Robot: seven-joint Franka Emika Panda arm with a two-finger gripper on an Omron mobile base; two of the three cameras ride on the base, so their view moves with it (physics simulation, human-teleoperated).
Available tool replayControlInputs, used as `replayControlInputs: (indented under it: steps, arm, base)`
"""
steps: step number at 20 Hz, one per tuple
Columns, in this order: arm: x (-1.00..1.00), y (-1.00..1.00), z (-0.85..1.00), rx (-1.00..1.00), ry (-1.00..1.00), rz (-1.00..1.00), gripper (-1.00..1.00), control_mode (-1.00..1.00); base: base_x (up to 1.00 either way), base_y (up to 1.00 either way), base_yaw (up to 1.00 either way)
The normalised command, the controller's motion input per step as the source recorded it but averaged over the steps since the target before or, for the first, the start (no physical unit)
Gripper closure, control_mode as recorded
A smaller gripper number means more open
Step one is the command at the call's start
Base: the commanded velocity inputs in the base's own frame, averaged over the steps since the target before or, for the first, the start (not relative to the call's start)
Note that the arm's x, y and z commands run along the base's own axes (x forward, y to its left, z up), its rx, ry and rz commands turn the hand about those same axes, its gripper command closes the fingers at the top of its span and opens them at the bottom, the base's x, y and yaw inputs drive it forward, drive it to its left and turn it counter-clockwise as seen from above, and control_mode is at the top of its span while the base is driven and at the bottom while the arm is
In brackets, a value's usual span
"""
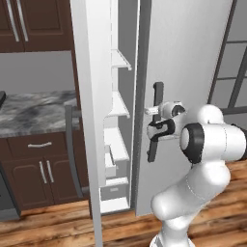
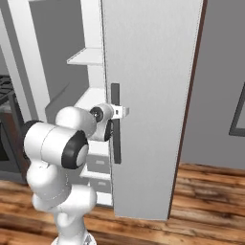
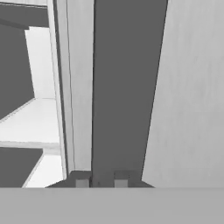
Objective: Retrieve the steak from the fridge and place it on the saucepan with marinade on the stove.
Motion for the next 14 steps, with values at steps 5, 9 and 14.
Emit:
replayControlInputs:
  steps: [5,9,14]
  arm:
    - [-0.57,0.00,0.97,-0.04,0.50,0.00,1.00,-1.00]
    - [-0.85,-0.08,0.74,-0.04,0.50,0.00,1.00,-1.00]
    - [-1.00,-0.57,0.16,0.00,0.23,0.00,1.00,-1.00]
  base:
    - [0.00,0.00,0.00]
    - [0.00,0.00,0.00]
    - [0.00,0.00,0.00]
